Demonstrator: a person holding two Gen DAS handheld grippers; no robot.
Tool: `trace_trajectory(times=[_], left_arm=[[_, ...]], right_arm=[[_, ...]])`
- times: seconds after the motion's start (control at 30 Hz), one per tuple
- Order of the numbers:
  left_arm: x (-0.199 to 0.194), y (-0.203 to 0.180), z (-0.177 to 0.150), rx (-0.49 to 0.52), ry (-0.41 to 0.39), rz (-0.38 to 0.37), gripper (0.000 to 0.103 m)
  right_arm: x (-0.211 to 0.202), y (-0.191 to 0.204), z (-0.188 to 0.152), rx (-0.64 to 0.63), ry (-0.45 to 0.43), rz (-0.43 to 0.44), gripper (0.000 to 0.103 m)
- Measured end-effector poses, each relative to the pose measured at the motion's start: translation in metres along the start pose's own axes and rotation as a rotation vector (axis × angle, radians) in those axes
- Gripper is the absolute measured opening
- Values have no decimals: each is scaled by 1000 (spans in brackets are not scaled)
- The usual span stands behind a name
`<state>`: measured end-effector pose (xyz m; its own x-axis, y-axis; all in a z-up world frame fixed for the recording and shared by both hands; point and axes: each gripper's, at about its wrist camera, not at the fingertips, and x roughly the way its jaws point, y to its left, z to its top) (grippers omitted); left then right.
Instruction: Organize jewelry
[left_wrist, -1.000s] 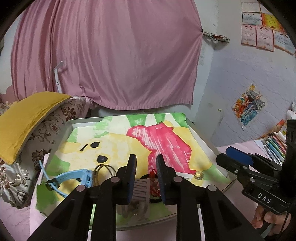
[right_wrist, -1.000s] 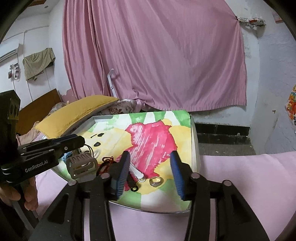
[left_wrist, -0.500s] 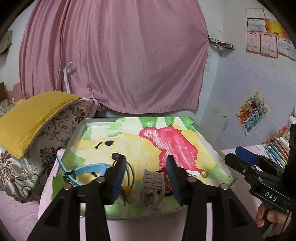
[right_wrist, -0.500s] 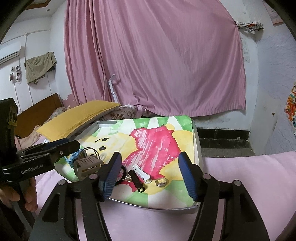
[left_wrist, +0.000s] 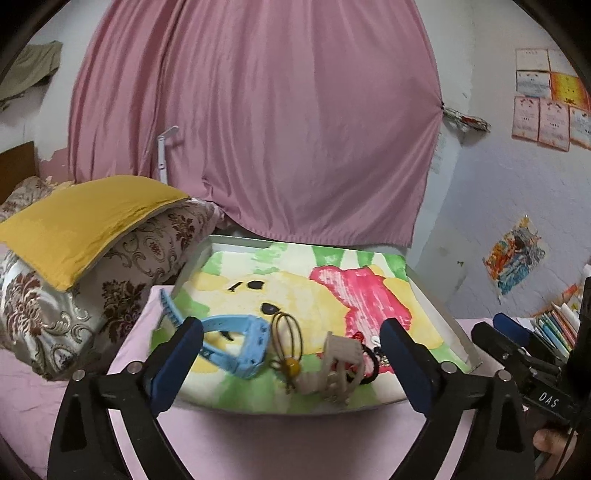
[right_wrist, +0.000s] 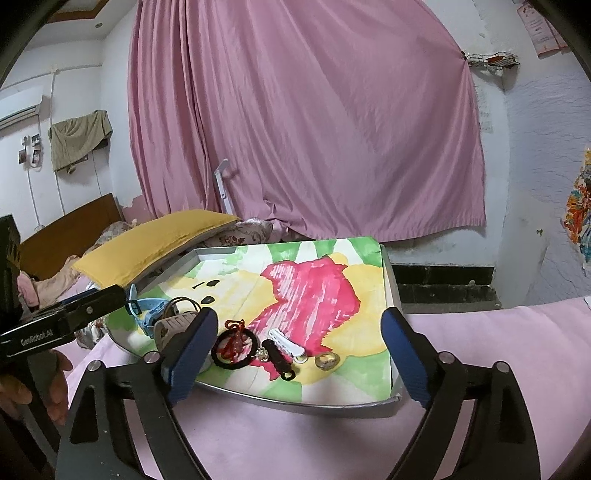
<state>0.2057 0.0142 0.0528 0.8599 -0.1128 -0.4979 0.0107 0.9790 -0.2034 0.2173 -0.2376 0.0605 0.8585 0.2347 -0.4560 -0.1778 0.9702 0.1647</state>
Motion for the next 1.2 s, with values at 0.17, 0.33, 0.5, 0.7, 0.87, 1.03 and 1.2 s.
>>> trace_trajectory(times=[0.17, 0.33, 0.5, 0.7, 0.87, 1.03, 1.2], left_arm=[[-12, 9, -8, -10, -21, 12, 100], [-32, 11, -18, 11, -45, 22, 101], [-52, 13, -32, 26, -68, 24, 102], [-72, 12, -46, 43, -80, 12, 102], [-89, 11, -61, 59, -90, 6, 102], [-104, 12, -74, 63, -114, 0, 102], [-114, 13, -86, 55, -119, -9, 102]], right_arm=[[-10, 5, -5, -6, -12, 1, 95], [-26, 10, -12, -10, -23, -4, 98], [-46, 15, -21, -8, -25, 0, 101], [-77, 25, -34, -22, -56, 1, 101], [-97, 30, -47, -16, -79, 3, 101], [-115, 35, -60, -22, -97, -12, 101], [-129, 38, -77, -23, -117, -43, 101]])
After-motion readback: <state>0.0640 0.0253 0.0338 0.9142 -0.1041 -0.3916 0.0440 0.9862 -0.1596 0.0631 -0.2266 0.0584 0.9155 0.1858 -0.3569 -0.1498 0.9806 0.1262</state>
